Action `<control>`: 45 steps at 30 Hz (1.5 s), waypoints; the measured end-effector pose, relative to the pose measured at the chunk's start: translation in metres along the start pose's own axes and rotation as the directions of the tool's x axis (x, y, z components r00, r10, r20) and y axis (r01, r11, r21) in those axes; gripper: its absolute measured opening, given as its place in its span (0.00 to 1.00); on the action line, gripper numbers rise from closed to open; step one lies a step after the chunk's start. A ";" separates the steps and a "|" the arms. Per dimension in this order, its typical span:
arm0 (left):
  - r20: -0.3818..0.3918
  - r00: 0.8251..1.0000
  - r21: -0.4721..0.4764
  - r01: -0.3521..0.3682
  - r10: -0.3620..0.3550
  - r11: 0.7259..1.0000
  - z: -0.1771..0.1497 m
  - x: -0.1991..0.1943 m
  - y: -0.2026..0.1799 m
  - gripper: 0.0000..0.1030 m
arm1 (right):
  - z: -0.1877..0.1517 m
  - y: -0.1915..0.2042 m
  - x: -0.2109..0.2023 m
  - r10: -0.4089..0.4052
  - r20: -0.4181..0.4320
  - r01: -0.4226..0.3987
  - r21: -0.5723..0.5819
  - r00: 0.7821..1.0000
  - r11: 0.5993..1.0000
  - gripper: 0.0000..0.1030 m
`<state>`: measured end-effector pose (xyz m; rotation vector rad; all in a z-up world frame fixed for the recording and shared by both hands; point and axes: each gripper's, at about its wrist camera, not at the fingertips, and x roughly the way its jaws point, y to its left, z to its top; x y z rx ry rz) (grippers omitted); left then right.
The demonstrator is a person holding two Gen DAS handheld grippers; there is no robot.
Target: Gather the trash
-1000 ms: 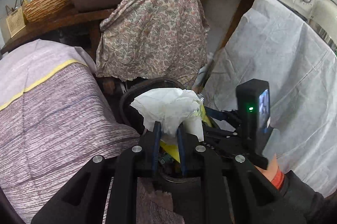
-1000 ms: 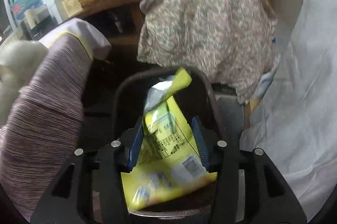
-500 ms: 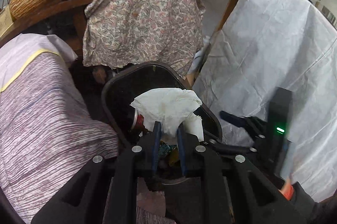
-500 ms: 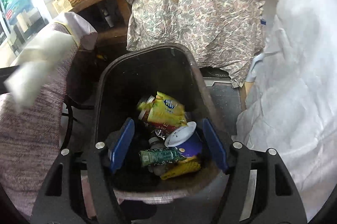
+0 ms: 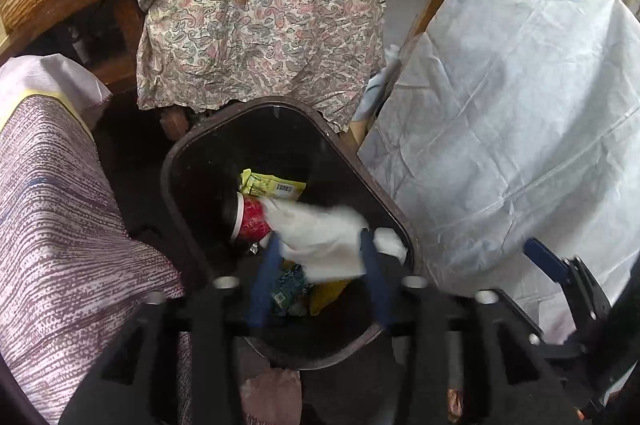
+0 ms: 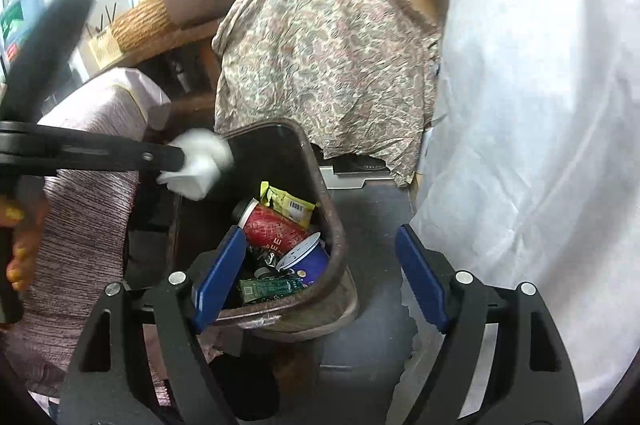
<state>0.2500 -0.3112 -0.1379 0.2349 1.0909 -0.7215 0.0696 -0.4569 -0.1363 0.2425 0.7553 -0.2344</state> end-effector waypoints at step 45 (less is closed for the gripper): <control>0.639 0.658 -0.281 -0.282 0.398 0.917 -0.226 -0.295 0.031 0.95 | -0.051 0.162 -0.214 0.128 0.454 -0.016 -0.241 0.882 0.970 0.95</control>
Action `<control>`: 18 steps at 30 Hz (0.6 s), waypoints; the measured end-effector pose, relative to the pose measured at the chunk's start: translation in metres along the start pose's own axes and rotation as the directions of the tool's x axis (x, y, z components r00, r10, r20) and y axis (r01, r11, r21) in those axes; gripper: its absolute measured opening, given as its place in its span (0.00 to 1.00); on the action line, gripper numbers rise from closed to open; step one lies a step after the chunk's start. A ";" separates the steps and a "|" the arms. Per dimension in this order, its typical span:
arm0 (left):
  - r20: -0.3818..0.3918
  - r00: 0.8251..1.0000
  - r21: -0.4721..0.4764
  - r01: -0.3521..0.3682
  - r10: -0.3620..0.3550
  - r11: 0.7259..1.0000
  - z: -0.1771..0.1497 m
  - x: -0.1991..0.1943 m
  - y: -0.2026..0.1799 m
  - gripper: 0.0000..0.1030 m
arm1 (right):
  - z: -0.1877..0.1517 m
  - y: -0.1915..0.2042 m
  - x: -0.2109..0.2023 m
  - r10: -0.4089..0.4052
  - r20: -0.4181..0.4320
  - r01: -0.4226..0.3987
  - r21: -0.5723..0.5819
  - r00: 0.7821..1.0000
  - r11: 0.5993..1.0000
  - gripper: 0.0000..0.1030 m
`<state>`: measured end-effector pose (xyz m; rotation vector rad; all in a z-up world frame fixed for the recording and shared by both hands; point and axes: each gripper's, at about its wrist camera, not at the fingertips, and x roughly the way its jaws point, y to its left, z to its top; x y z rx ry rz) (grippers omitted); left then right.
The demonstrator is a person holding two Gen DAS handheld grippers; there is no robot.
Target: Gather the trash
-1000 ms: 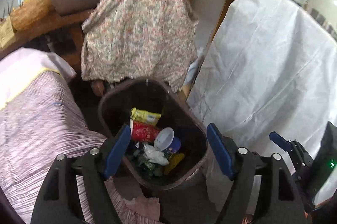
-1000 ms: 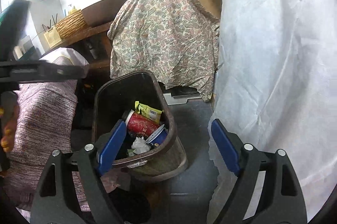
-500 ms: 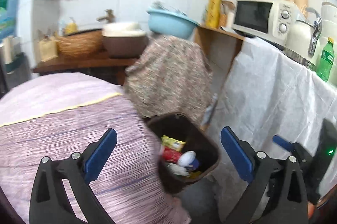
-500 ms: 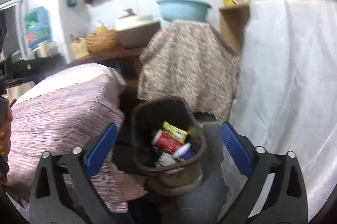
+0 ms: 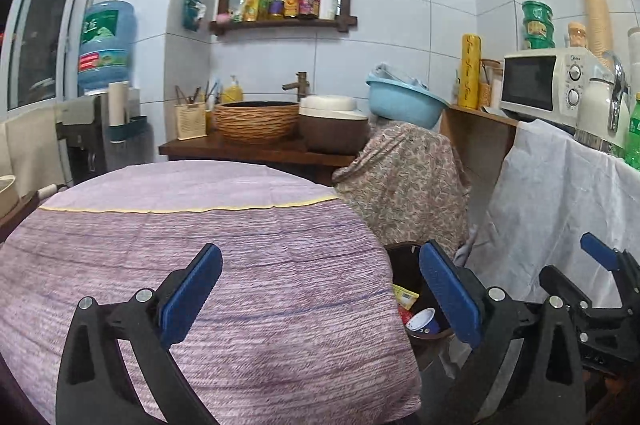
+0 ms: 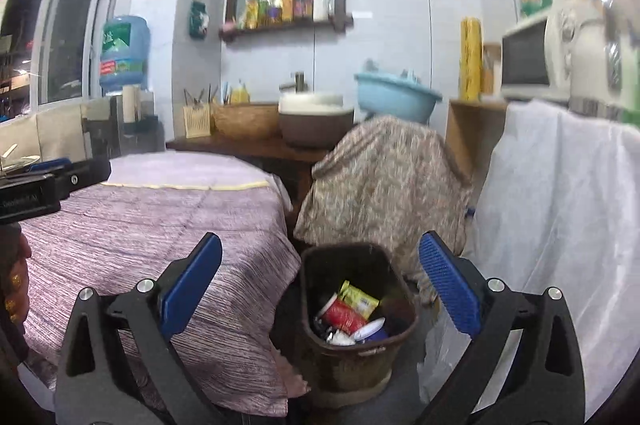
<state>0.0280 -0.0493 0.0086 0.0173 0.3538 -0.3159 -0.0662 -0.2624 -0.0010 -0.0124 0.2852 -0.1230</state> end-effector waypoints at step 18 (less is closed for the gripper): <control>0.116 0.988 0.010 -0.108 0.106 0.994 -0.031 -0.055 0.001 0.95 | -0.013 0.031 -0.053 0.077 0.044 -0.076 -0.008 0.996 0.997 0.95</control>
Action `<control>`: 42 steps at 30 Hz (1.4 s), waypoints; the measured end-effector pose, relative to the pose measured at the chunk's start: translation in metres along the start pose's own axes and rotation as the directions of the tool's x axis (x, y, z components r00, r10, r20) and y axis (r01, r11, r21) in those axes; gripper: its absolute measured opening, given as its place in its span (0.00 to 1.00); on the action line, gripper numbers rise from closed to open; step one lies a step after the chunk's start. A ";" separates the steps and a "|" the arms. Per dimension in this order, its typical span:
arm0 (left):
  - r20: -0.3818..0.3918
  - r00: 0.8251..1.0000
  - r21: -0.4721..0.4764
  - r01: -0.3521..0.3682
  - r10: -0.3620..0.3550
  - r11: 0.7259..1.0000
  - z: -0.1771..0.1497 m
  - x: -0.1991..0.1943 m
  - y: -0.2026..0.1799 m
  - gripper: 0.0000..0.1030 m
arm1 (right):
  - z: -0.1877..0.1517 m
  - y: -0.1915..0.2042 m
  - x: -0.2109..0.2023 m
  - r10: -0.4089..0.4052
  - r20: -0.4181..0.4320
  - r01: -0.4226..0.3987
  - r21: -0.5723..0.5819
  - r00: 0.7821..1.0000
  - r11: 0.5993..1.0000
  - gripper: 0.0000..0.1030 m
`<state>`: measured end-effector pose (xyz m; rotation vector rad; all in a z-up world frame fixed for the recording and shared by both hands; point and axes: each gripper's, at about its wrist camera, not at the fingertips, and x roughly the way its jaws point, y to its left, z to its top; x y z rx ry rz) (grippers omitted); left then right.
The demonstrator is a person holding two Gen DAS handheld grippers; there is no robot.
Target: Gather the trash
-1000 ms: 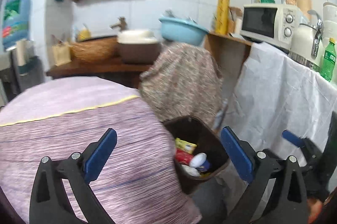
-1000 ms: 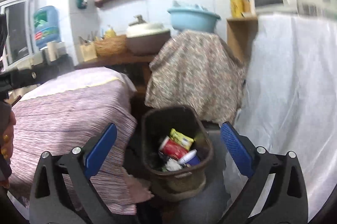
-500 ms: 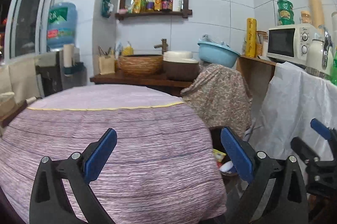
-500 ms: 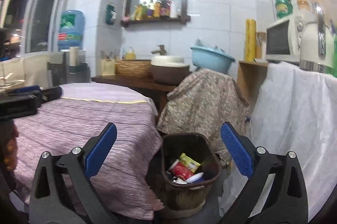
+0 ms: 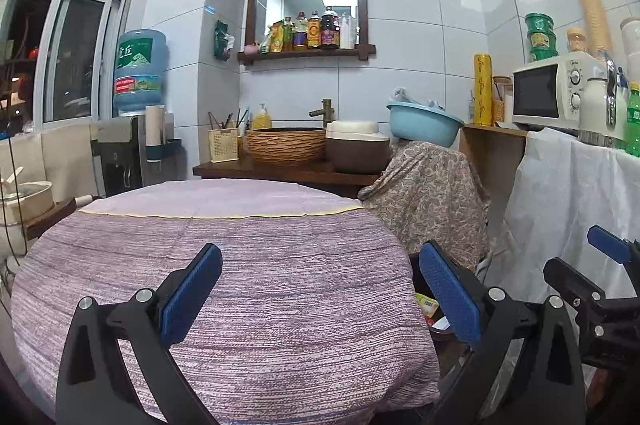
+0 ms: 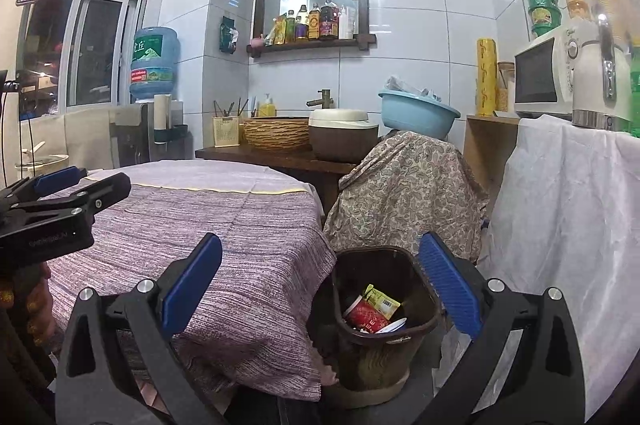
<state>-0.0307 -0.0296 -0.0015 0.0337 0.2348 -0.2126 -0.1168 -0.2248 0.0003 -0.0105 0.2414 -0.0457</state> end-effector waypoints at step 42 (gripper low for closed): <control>0.005 0.999 -0.012 -0.049 0.049 0.999 0.002 -0.001 -0.001 0.95 | 0.002 0.006 0.001 0.038 0.008 -0.038 0.008 0.999 0.999 0.95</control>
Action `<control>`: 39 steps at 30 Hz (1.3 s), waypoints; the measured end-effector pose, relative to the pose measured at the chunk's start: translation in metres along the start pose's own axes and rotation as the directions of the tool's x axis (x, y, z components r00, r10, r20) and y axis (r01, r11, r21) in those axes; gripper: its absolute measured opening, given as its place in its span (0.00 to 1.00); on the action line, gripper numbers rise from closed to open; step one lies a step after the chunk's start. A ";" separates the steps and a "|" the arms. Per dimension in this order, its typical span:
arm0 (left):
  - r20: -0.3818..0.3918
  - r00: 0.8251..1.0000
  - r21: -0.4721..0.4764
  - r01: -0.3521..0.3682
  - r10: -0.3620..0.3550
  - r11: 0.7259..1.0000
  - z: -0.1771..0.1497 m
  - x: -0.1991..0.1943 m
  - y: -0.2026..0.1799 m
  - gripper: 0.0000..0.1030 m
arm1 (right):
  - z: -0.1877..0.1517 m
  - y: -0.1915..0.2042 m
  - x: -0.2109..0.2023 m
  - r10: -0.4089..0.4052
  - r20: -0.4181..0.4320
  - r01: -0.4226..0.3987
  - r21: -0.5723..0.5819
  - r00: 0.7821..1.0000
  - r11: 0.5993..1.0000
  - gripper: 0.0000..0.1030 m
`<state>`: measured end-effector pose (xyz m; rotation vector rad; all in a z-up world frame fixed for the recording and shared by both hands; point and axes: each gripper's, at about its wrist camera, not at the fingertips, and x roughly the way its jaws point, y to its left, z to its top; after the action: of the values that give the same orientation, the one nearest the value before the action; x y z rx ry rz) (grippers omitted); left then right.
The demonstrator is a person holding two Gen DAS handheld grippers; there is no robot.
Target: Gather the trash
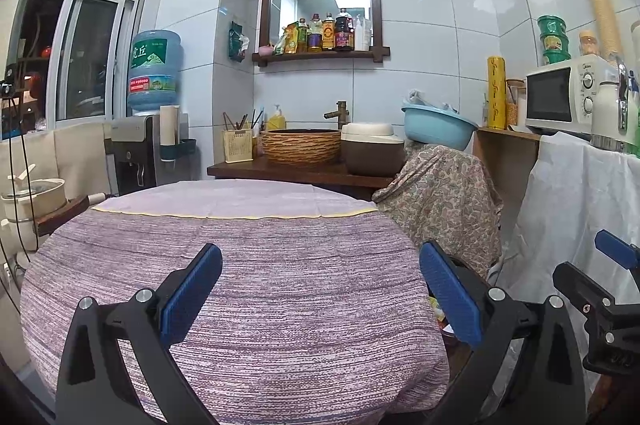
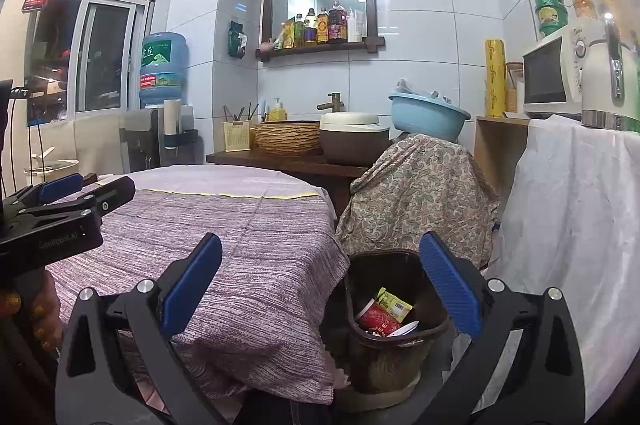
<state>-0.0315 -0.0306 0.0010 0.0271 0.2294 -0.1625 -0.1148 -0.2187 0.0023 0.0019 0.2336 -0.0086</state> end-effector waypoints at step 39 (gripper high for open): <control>0.008 1.000 0.025 -0.014 0.014 1.000 0.001 -0.005 -0.010 0.95 | -0.005 0.008 0.000 0.011 -0.011 -0.011 0.006 1.000 1.000 0.95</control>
<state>-0.0374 -0.0396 0.0030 0.0533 0.2188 -0.1517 -0.1156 -0.2108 -0.0031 0.0090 0.2447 0.0015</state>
